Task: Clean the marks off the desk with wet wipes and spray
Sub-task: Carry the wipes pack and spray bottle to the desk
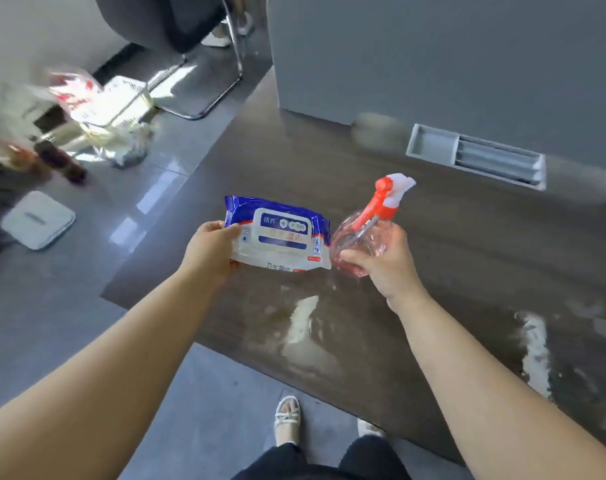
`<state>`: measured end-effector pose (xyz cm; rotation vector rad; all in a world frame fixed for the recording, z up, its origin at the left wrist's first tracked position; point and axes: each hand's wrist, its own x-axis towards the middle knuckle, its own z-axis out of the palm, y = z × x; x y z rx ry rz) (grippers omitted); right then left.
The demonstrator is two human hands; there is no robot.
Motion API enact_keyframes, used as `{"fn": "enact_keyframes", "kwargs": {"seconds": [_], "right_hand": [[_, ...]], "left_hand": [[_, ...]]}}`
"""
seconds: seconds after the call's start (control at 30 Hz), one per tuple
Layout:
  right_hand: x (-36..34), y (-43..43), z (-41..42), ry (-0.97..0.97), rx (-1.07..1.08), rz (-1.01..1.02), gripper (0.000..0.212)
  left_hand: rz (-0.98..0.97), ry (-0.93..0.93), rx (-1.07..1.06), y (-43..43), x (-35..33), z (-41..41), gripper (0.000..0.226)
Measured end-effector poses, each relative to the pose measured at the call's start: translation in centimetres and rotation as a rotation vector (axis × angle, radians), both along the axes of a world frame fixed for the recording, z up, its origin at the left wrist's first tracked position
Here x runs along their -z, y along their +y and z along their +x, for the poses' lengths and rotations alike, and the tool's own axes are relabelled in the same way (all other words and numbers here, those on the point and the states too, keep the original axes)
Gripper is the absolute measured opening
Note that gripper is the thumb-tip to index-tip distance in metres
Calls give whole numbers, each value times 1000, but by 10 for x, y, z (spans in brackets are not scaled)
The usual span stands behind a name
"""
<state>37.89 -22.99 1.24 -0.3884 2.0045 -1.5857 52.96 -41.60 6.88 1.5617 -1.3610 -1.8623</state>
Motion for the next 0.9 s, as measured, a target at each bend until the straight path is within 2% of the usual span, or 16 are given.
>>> {"fn": "enact_keyframes", "kwargs": {"seconds": [0.1,0.2,0.33,0.43,0.73,0.9], "right_hand": [[3,-44,21,14,-98,44,82],[4,-81,30,58,-177,77,87],[4,-124,31,101,-256,106,81],[10,-151,28,181,-286,155,84],[25,-208,25,262,-178,255,84],[36,-228,27,227,-51,259,84]], "left_hand": [[10,-2,-103,-32,1,38,7],[34,-19,-189,-51,7,62,18],[78,-33,-290,-66,13,84,5],[105,-25,-332,-76,19,92,9],[174,-75,-293,-102,46,96,21],[240,-55,-257,-126,51,93,12]]}}
